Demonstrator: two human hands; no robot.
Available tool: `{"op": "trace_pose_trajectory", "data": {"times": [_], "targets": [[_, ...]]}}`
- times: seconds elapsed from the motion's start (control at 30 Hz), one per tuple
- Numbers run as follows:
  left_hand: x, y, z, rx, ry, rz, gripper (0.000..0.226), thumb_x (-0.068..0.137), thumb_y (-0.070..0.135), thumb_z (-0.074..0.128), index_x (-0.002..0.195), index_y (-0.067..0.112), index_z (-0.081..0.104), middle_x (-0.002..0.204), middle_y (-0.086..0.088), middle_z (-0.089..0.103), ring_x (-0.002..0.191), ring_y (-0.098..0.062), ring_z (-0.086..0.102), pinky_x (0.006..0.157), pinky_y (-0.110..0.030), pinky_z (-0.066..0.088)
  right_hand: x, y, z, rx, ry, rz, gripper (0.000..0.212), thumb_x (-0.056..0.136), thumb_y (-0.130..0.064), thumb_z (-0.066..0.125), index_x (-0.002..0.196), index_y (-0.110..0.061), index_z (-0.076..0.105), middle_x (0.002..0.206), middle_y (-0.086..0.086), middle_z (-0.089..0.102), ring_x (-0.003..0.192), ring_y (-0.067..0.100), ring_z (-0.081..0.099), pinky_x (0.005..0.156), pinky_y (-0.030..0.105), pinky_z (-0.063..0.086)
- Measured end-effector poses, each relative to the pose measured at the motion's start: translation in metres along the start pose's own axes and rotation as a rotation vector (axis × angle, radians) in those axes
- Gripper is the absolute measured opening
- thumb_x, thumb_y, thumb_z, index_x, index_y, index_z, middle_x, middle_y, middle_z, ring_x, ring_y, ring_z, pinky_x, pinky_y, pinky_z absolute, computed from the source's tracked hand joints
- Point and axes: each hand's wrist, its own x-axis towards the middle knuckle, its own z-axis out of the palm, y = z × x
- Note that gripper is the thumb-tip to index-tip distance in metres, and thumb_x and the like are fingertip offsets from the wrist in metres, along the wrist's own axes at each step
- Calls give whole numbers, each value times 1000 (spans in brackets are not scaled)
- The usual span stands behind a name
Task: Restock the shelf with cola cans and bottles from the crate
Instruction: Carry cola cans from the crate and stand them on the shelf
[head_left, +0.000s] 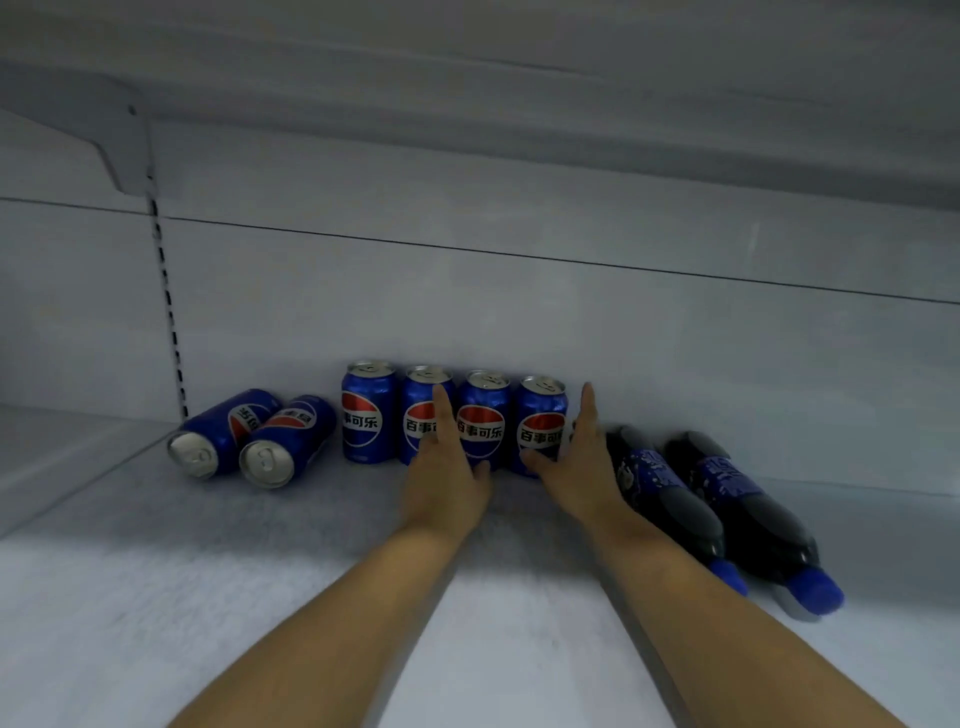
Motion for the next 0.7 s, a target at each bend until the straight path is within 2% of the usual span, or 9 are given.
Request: {"op": "trace_pose_trajectory", "data": {"times": [0.07,0.13,0.27,0.37,0.43,0.5,0.6,0.7], "targets": [[-11,7,-13,-32,17,7,95,90,24,60,148,28,-15,151,-9,31,127,-26,46,100,-39,44,-14,-15,-11,37,42,-36,102,83,-14,69,148,-31,-8,151,12,26,136,25,33,101,29,31],[-24,17,-25,-48,11,24,93,89,27,60,148,29,-12,148,-8,37,123,-26,50,96,-40,46,-34,-30,-24,74,87,-27,99,84,-15,69,148,-35,-5,151,11,26,136,24,33,104,34,35],[-63,46,-42,-179,-28,137,92,88,29,62,149,29,-6,134,-9,52,111,-25,56,90,-34,47,-90,-52,-61,65,196,-17,96,83,-12,67,149,-32,1,146,11,33,131,21,38,95,22,35],[-102,66,-51,-296,-145,193,93,87,30,63,149,29,-7,111,-4,58,104,-20,56,88,-30,45,-143,-60,-85,41,344,-14,97,83,-14,68,149,-30,-1,145,10,36,132,20,40,107,31,36],[-128,73,-57,-346,-204,237,94,87,30,64,149,30,-7,102,0,56,97,-17,55,87,-30,46,-178,-64,-94,42,394,35,96,84,-15,68,149,-31,-1,145,8,37,126,17,43,103,36,40],[-154,79,-61,-360,-245,277,93,87,31,63,149,28,-7,101,0,56,94,-15,54,84,-27,43,-213,-69,-102,-2,421,76,95,84,-18,68,149,-31,0,144,7,37,119,14,45,97,32,42],[-187,99,-60,-382,-331,332,92,87,32,62,149,28,-6,101,1,55,94,-15,54,81,-24,40,-259,-75,-123,-83,440,97,94,85,-25,67,148,-35,-1,145,5,34,115,9,43,102,39,42],[-217,132,-46,-463,-401,371,90,87,29,63,150,27,-2,102,1,55,96,-15,55,84,-27,43,-301,-75,-159,-137,477,136,92,86,-26,66,148,-36,-1,144,2,34,114,7,41,102,40,42]]}}
